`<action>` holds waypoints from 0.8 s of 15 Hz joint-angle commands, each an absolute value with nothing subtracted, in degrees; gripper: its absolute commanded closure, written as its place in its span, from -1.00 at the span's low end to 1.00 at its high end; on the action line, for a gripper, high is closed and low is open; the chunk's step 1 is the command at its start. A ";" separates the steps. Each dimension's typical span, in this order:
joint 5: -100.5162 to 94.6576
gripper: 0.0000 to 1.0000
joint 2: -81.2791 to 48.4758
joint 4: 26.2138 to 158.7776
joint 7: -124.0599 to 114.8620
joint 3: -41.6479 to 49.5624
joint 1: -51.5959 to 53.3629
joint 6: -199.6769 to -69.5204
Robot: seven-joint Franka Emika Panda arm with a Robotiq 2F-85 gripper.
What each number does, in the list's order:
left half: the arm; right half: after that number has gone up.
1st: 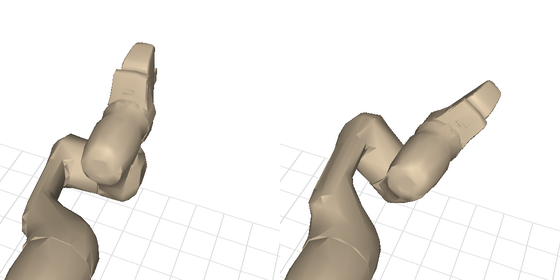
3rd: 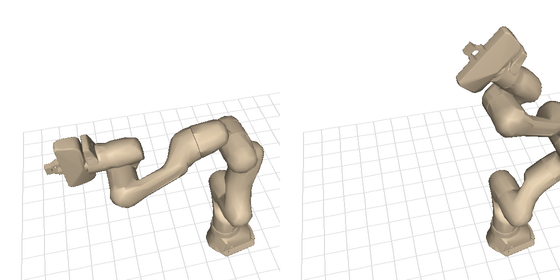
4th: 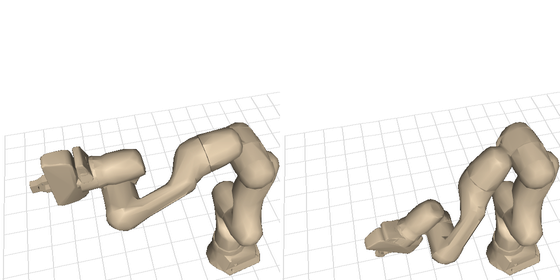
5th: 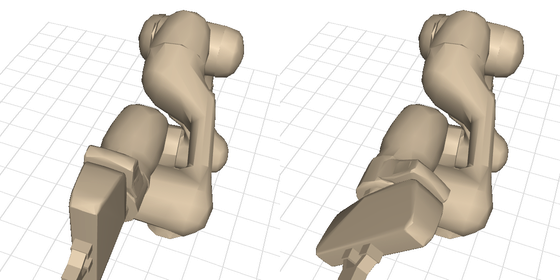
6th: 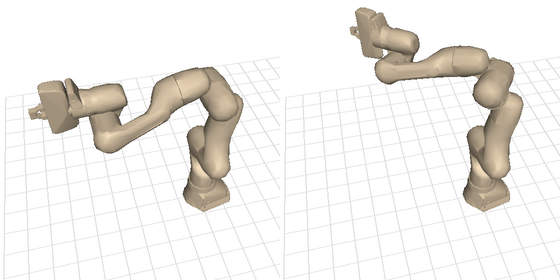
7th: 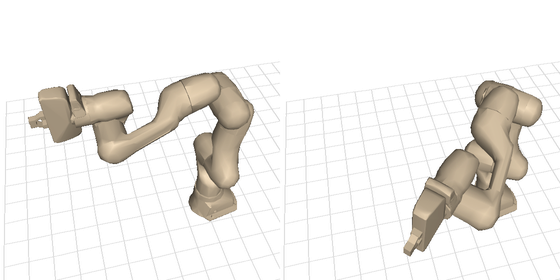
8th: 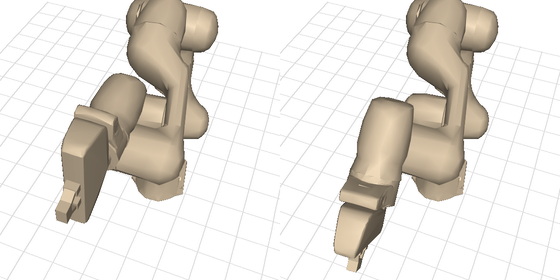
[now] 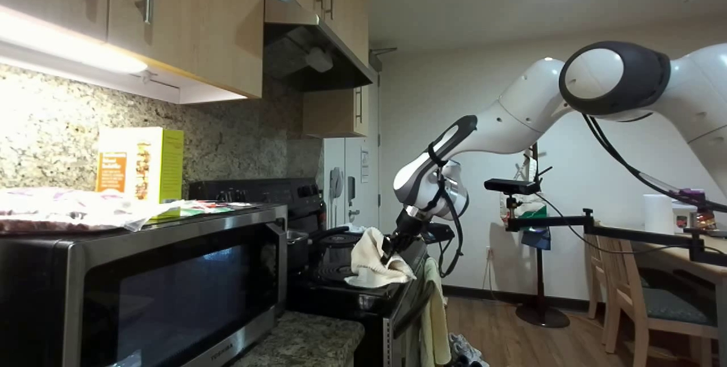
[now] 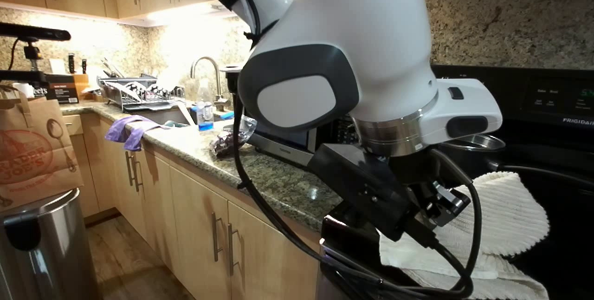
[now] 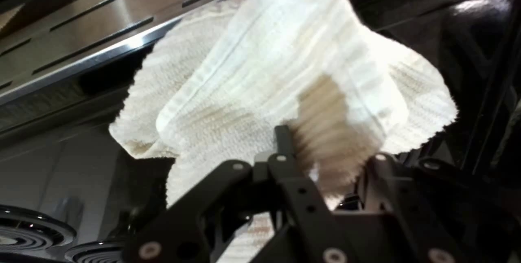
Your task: Pick up the white towel and hang it next to the other towel
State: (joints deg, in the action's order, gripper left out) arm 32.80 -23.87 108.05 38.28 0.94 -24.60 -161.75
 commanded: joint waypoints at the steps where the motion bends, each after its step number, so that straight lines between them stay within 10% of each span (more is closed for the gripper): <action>1: 30.69 0.81 -22.24 106.83 35.49 3.09 -23.79 -159.20; 12: 25.93 0.83 -11.41 101.25 23.90 7.59 -24.75 -148.39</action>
State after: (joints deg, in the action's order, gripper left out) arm 28.48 -14.68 101.97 28.74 5.44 -25.10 -152.23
